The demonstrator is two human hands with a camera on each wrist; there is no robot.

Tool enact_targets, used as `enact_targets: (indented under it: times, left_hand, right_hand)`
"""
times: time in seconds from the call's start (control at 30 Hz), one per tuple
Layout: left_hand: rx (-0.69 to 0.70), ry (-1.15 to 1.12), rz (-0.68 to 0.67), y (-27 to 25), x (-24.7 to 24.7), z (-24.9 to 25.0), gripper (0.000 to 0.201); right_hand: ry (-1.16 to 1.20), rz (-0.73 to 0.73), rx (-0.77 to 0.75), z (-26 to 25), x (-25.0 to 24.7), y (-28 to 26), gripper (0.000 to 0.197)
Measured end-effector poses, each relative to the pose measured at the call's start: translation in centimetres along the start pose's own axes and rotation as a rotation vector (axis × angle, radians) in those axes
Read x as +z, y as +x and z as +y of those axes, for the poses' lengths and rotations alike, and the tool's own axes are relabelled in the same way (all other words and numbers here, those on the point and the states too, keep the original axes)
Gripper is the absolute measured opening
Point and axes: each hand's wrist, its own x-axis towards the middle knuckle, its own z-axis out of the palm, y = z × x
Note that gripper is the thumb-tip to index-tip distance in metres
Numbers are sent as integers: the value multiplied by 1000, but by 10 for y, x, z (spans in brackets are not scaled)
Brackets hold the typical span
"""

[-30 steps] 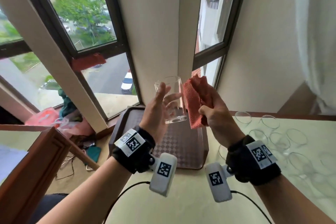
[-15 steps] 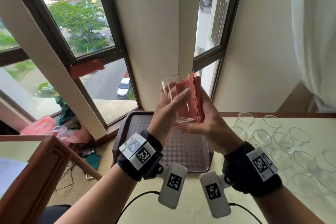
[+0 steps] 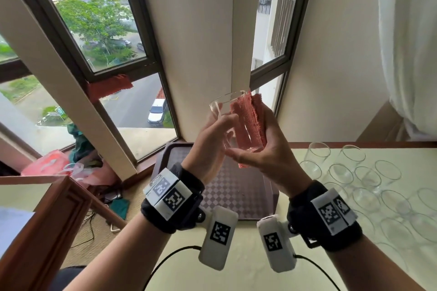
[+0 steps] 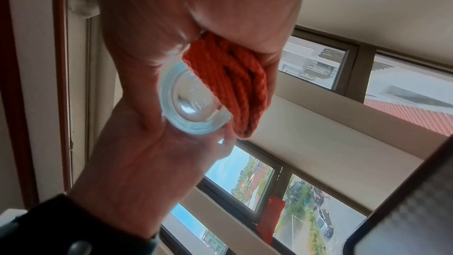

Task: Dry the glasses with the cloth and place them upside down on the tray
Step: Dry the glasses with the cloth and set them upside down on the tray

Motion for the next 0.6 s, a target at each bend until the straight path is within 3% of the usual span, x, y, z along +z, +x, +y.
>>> enact_targets:
  times: [0.1, 0.13, 0.2, 0.33, 0.47, 0.6]
  left_hand:
    - [15, 56, 47, 1, 6, 1, 78]
    - [22, 64, 56, 0, 7, 1, 80]
    - [18, 35, 29, -3, 7, 2, 68]
    - [-80, -9, -61, -6, 0, 1, 75]
    - [-108, -93, -15, -2, -6, 12, 47]
    - [-66, -97, 0, -4, 5, 20, 85]
  right_hand:
    - [55, -16, 16, -1, 0, 1, 95]
    - [85, -32, 30, -2, -1, 1, 94]
    - [167, -71, 64, -3, -4, 0, 87]
    - [278, -100, 118, 1, -11, 2, 79]
    - [227, -57, 95, 2, -12, -1, 87]
    - [116, -48, 11, 1, -7, -4, 100]
